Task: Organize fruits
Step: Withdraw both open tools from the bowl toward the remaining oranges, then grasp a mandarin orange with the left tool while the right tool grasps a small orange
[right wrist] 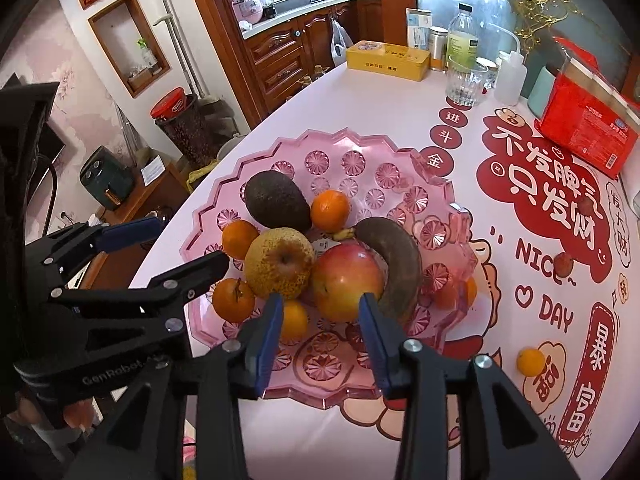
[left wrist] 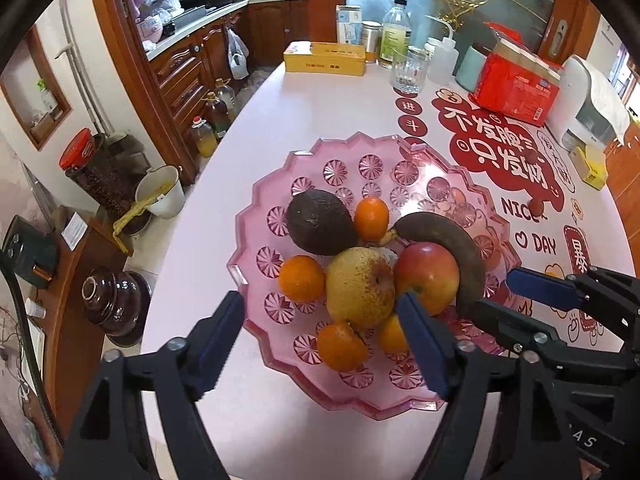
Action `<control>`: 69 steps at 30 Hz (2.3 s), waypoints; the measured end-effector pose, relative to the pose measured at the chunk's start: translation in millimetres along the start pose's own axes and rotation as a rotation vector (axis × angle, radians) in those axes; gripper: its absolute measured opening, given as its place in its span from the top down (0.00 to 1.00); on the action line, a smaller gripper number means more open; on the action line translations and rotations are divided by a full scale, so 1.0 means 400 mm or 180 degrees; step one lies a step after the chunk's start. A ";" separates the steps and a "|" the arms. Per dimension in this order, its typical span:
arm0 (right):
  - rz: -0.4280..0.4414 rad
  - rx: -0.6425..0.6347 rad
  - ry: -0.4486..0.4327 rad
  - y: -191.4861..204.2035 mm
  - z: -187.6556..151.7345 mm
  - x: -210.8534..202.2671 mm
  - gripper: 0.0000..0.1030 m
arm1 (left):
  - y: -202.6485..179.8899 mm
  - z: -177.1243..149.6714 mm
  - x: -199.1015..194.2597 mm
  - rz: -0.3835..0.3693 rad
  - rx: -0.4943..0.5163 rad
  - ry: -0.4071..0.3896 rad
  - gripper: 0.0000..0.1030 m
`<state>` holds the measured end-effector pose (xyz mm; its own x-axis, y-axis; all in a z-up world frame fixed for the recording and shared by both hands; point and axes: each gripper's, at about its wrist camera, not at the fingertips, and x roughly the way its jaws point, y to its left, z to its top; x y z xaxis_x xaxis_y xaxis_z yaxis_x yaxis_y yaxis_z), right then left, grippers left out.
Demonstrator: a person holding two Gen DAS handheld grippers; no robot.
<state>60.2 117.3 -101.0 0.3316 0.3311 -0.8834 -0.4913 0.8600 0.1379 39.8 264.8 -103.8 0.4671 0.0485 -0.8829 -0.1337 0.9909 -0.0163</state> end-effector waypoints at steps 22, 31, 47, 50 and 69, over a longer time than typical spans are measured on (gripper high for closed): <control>-0.0068 0.0026 -0.0214 0.019 -0.051 -0.087 0.61 | -0.022 -0.040 -0.103 0.0045 0.0093 -0.0143 0.16; -0.0121 0.0045 -0.0342 0.008 -0.087 -0.143 0.61 | -0.061 -0.059 -0.151 0.0020 0.0176 -0.0234 0.16; -0.0201 0.0097 -0.0573 -0.138 -0.119 -0.241 0.56 | -0.227 -0.051 -0.202 -0.0044 0.0274 -0.0276 0.14; -0.0223 0.0169 -0.0618 -0.204 -0.122 -0.267 0.56 | -0.290 -0.043 -0.207 -0.0086 0.0350 -0.0297 0.13; -0.0200 0.0138 -0.0335 -0.561 -0.226 -0.149 0.56 | -0.551 -0.104 -0.019 -0.0047 0.0023 -0.0214 0.11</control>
<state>78.0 -130.7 -119.6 0.4445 0.3131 -0.8393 -0.4325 0.8955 0.1050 29.5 41.0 -113.1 0.5266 0.0419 -0.8491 -0.1201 0.9924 -0.0255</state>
